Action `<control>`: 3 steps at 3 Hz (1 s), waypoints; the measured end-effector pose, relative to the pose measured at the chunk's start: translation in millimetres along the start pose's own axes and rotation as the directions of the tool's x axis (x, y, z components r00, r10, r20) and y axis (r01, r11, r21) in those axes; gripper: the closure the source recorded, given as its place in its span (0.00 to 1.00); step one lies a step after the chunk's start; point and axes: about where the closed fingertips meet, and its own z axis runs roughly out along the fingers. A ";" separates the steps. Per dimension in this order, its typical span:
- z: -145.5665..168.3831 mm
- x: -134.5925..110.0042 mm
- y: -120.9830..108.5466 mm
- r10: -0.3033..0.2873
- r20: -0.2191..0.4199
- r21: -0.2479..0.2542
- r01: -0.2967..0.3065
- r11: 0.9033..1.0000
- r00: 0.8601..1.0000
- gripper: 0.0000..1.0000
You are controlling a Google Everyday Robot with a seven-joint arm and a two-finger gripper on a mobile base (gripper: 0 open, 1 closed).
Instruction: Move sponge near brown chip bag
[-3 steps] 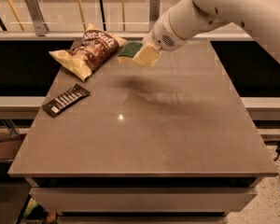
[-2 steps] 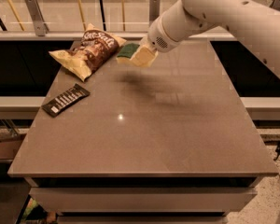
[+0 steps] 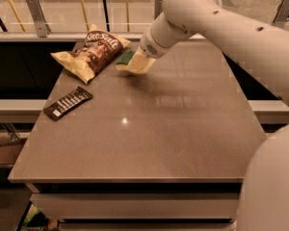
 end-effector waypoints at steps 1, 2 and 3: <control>25.1 -8.3 0.6 -0.009 -0.014 -0.006 0.009 1.000 1.000 1.00; 47.8 -20.0 7.8 -0.022 -0.017 -0.016 0.022 1.000 1.000 1.00; 63.6 -29.9 14.7 -0.032 -0.014 -0.027 0.032 0.999 0.999 1.00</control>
Offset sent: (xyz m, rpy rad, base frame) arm 0.0273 0.0648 -0.0346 -0.0280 0.0059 0.0339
